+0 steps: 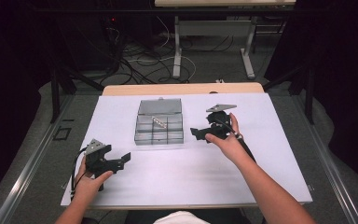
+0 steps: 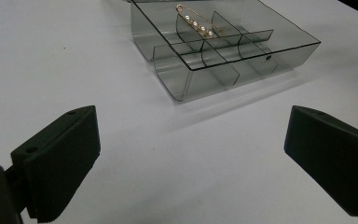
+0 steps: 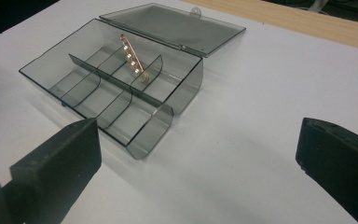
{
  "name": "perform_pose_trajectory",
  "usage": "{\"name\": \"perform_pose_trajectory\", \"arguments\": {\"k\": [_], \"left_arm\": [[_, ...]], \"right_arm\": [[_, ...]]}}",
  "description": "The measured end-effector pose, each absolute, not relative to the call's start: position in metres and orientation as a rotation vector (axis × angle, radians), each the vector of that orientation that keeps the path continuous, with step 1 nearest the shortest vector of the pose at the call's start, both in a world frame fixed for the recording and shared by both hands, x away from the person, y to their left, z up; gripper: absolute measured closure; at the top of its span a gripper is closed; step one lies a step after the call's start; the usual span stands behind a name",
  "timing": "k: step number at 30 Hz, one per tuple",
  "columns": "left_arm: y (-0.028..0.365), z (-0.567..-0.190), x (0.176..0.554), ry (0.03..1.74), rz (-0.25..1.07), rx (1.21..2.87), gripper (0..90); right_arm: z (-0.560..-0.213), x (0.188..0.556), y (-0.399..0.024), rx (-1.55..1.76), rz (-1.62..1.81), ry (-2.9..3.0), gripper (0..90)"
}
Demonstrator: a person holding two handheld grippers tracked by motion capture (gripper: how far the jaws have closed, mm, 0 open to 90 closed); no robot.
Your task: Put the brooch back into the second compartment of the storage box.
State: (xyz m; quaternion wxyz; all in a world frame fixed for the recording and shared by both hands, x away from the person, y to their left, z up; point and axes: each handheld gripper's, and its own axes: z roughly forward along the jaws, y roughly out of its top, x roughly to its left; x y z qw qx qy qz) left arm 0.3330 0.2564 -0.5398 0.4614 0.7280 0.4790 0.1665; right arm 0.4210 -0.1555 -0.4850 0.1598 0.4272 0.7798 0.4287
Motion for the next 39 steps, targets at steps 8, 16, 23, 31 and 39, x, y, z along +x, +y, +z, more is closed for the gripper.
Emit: {"name": "perform_pose_trajectory", "arguments": {"k": [8, 16, 23, 31, 39], "left_arm": [[0.257, -0.539, 0.332, 1.184, 0.429, 1.783, 3.4], [0.255, -0.540, 0.332, 1.184, 0.451, 1.798, 2.5], [0.255, -0.542, 0.332, 1.194, 0.461, 1.796, 0.3], [0.256, -0.542, 0.332, 1.198, 0.458, 1.790, 0.3], [0.256, -0.541, 0.332, 1.187, 0.463, 1.810, 0.3]], "right_arm": [[-0.491, 0.403, -0.181, 1.228, 1.227, 2.214, 0.0], [-0.500, 0.389, -0.205, 1.251, 1.209, 2.175, 0.0], [-0.511, 0.372, -0.226, 1.269, 1.223, 2.116, 0.0], [-0.521, 0.355, -0.256, 1.304, 1.198, 2.074, 0.0], [-0.527, 0.349, -0.284, 1.342, 1.152, 2.013, 0.0]]}}
